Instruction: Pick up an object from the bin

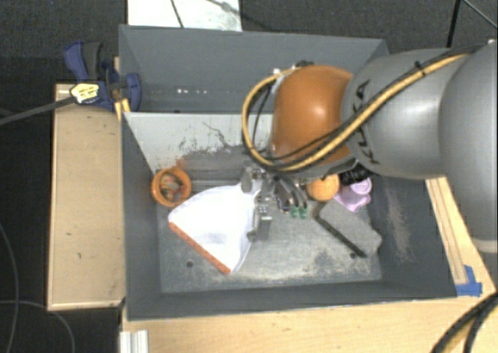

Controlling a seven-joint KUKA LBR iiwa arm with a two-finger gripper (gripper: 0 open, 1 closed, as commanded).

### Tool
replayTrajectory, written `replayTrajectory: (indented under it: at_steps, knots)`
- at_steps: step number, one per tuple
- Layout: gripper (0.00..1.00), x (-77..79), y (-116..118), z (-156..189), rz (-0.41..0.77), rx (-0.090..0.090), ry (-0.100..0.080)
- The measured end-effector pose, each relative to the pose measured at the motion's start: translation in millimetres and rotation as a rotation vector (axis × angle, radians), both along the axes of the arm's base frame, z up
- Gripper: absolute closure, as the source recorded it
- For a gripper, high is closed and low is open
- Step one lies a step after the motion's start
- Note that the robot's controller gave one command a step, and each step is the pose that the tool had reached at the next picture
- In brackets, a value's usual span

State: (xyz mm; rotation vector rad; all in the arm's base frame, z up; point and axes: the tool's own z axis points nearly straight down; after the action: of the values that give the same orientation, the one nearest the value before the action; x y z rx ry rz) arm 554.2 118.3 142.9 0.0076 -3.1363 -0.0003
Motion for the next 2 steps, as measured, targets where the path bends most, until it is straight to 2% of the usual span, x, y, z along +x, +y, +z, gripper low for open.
replayTrajectory:
  at_steps: [1, 2]
  knots:
    - [0.00, 1.9, -0.6, 4.8, -0.004, 0.001, -0.008]
    - [0.00, 12.5, -18.5, -7.1, 0.311, 0.002, -0.011]
